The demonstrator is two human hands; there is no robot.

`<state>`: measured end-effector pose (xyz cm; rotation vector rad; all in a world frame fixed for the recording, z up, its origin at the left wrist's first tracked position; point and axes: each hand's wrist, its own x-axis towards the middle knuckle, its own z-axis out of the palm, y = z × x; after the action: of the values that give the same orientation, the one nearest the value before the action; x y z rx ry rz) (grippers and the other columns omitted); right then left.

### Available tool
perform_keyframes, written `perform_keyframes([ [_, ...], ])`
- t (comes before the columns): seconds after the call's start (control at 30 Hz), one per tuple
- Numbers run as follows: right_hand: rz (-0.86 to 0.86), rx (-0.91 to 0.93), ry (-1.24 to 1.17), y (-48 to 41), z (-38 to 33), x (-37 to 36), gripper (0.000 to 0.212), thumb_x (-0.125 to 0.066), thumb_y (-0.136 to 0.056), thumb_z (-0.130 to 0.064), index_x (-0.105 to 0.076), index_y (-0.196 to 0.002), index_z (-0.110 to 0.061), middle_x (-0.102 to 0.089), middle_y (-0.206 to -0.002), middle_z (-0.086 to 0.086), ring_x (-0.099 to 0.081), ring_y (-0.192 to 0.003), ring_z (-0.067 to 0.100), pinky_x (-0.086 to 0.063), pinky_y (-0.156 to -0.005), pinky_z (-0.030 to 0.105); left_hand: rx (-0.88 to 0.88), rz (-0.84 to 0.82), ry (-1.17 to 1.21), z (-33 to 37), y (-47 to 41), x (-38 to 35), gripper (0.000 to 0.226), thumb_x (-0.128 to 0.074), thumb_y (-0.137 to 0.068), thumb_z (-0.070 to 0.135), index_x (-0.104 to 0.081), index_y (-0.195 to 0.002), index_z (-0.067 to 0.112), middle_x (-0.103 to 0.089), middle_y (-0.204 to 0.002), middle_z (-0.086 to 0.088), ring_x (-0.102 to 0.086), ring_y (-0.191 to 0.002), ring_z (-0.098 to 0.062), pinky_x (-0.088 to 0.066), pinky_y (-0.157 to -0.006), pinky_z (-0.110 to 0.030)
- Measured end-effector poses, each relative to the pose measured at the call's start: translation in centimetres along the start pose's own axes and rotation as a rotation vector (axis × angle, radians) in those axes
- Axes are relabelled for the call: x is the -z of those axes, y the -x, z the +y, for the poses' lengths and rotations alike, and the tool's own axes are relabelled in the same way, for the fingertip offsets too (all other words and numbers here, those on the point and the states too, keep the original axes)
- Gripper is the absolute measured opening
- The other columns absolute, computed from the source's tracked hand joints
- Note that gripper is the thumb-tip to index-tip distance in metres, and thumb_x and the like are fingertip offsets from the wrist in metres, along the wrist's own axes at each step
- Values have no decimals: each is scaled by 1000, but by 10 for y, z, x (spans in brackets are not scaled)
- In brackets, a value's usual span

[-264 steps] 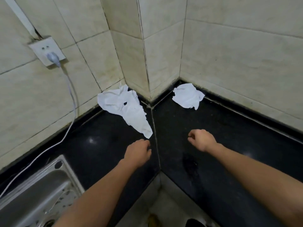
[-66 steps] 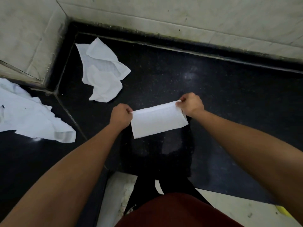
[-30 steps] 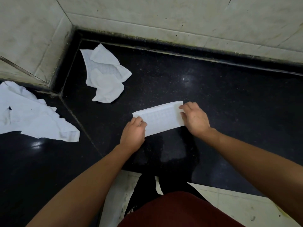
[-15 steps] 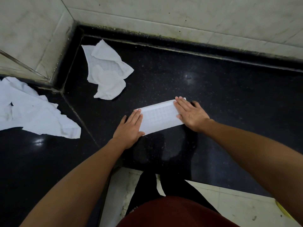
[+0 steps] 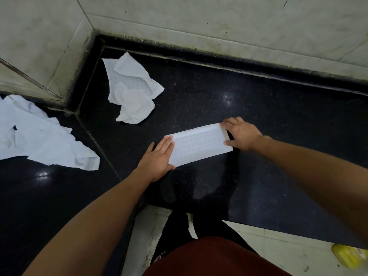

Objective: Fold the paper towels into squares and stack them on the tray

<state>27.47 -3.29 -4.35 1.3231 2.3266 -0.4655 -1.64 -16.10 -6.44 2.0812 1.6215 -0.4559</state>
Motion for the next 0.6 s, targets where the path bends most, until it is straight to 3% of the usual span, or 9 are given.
perform_keyframes([
  [0.1, 24, -108, -88, -12, -9, 10, 78, -70, -80, -45, -34, -145, -22, -45, -134, 2, -41, -123, 23, -44, -92, 40, 9, -3, 10, 1, 0, 0, 84, -46, -94, 50, 0, -153, 11, 17, -160, -1, 17, -146, -14, -4, -121, -44],
  [0.2, -49, -309, -292, -25, -16, 10, 68, -75, -77, -33, -40, -134, -19, -57, -123, 7, -55, -110, 27, -48, -88, 41, 12, -12, 18, 1, -1, 1, 84, -47, -94, 48, 0, -153, 11, 18, -160, -1, 18, -146, -14, -4, -121, -44],
  [0.3, -61, -478, -482, -30, -23, 9, 55, -75, -76, -23, -49, -124, -12, -59, -120, 11, -59, -106, 29, -52, -87, 40, 11, -10, 24, 0, -1, 1, 84, -47, -94, 48, -1, -153, 11, 18, -160, -1, 18, -146, -14, -5, -121, -45],
  [0.5, -96, -615, -540, -25, -30, 7, 40, -69, -78, -31, -55, -109, -10, -60, -105, 7, -61, -98, 29, -53, -82, 38, 17, -15, 26, 1, -1, 1, 84, -48, -94, 48, 0, -153, 11, 18, -160, -1, 18, -146, -13, -4, -121, -44],
  [0.6, -49, -661, -653, -23, -29, 6, 31, -65, -81, -36, -56, -96, -11, -60, -94, 6, -61, -87, 26, -50, -71, 34, 20, -10, 39, 1, -1, 1, 84, -49, -94, 47, -1, -153, 11, 18, -160, -1, 18, -146, -13, -4, -121, -45],
])
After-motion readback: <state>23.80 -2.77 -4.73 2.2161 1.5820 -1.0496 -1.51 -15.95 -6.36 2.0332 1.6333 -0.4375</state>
